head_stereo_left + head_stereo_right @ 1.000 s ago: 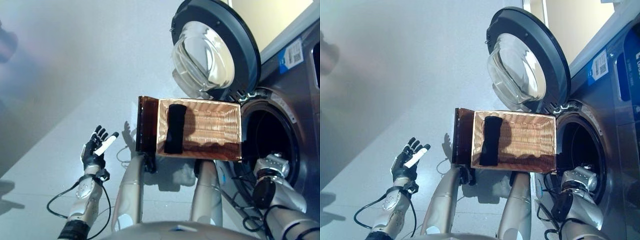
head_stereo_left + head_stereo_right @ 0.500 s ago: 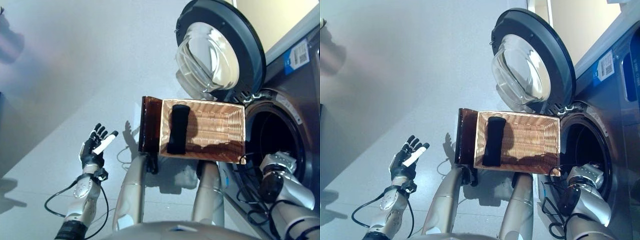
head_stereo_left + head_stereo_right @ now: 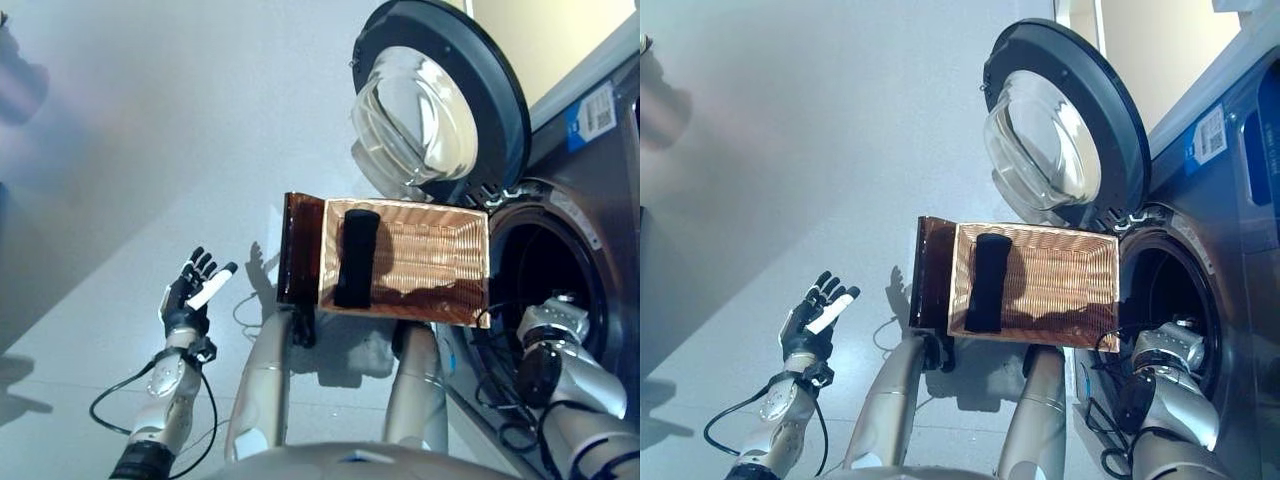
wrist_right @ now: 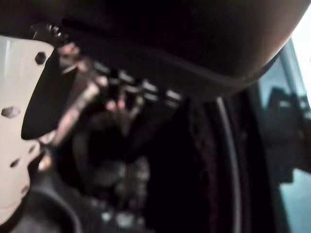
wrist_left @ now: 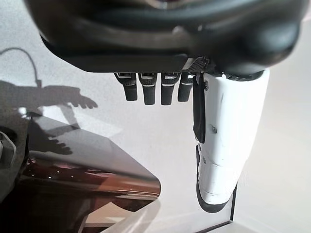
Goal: Pick up the clothes and place them into the washing machine
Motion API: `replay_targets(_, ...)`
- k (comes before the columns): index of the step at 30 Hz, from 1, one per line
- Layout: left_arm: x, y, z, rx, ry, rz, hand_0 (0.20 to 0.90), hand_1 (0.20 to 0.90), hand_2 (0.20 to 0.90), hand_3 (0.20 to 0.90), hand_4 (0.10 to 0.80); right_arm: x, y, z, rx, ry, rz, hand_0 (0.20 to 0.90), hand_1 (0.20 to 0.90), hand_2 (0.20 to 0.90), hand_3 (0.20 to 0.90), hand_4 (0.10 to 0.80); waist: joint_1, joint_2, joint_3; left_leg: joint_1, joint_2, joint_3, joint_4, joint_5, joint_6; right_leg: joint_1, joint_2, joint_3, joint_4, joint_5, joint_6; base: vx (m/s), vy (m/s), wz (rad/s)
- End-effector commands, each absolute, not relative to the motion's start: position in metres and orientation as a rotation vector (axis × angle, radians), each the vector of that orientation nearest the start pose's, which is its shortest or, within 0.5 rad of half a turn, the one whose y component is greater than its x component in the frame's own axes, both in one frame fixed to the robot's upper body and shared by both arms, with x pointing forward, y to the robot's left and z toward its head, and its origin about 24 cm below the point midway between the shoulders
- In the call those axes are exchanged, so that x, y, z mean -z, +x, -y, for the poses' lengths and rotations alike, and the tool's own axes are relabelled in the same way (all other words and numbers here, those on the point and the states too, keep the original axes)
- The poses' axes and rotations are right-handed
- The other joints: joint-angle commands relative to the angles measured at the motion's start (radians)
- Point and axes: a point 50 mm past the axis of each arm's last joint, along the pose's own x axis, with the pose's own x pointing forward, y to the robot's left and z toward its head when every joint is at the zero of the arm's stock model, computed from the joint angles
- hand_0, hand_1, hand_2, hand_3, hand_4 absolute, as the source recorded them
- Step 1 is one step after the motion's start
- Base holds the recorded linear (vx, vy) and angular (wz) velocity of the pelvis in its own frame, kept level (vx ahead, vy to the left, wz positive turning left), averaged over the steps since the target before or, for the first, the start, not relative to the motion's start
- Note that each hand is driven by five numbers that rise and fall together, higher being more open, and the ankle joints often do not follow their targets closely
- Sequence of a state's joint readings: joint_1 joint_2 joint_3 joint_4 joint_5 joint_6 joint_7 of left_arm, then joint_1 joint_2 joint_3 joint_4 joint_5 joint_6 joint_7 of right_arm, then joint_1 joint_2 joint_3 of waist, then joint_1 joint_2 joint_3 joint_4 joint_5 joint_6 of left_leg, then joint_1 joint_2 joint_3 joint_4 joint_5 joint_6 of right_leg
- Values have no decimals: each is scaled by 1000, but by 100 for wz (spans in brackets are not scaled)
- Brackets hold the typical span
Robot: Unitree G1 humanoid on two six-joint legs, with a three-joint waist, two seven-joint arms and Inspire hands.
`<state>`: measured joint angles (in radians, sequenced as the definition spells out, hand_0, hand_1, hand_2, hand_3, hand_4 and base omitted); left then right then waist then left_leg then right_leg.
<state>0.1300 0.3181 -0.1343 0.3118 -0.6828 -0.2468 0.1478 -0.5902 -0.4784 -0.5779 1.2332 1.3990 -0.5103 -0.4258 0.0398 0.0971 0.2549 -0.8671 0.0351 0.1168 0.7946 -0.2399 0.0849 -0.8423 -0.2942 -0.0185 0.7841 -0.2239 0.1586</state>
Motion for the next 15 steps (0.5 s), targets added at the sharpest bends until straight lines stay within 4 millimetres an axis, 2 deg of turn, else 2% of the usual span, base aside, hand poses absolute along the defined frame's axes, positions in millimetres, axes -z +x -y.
replay_targets(1, 7, 212, -241, -302, -305, -73, 900, 900, 900, 900, 800, -28, 243, 398, 1469, 1076, 248, 900, 900, 900, 900, 800, 4, -23, -32, 56, 23, -51, -112, 48, -95, 37, 3, -23, -133, 155, -44, 0, 0, 0)
replay_targets(6, 8, 210, -243, -307, -310, -74, 900, 900, 900, 900, 800, -19, 249, 387, 1400, 1026, 173, 900, 900, 900, 900, 800, 5, -35, -31, 82, 15, -52, -174, 77, -99, 71, 1, -31, -200, 185, -38, 4, -4, 3)
replay_targets(9, 8, 210, -244, -311, -310, -72, 900, 900, 900, 900, 800, -11, 255, 374, 1336, 982, 121, 900, 900, 900, 900, 800, 7, -45, -27, 107, 10, -52, -222, 101, -105, 107, 1, -38, -257, 206, -34, 17, -22, 6)
replay_targets(11, 12, 209, -243, -324, -320, -85, 900, 900, 900, 900, 800, 5, 257, 355, 1274, 995, 75, 900, 900, 900, 900, 800, 5, -56, -22, 140, 8, -54, -282, 128, -111, 141, 4, -51, -319, 230, -30, 14, -16, -1)
replay_targets(12, 12, 209, -244, -325, -319, -86, 900, 900, 900, 900, 800, 6, 257, 354, 1273, 995, 74, 900, 900, 900, 900, 800, 4, -57, -20, 147, 7, -54, -289, 132, -112, 148, 3, -53, -325, 233, -30, 45, -32, 3)
replay_targets(13, 17, 209, -244, -340, -319, -105, 900, 900, 900, 900, 800, 16, 256, 343, 1239, 959, 21, 900, 900, 900, 900, 800, 2, -65, -22, 171, 10, -56, -328, 149, -116, 176, 4, -60, -367, 249, -25, 48, -33, 5)
replay_targets(15, 21, 209, -243, -351, -312, -124, 900, 900, 900, 900, 800, 24, 254, 336, 1211, 902, -36, 900, 900, 900, 900, 800, -3, -71, -21, 200, 11, -63, -364, 166, -120, 207, 5, -68, -402, 264, -21, 63, -39, 3)
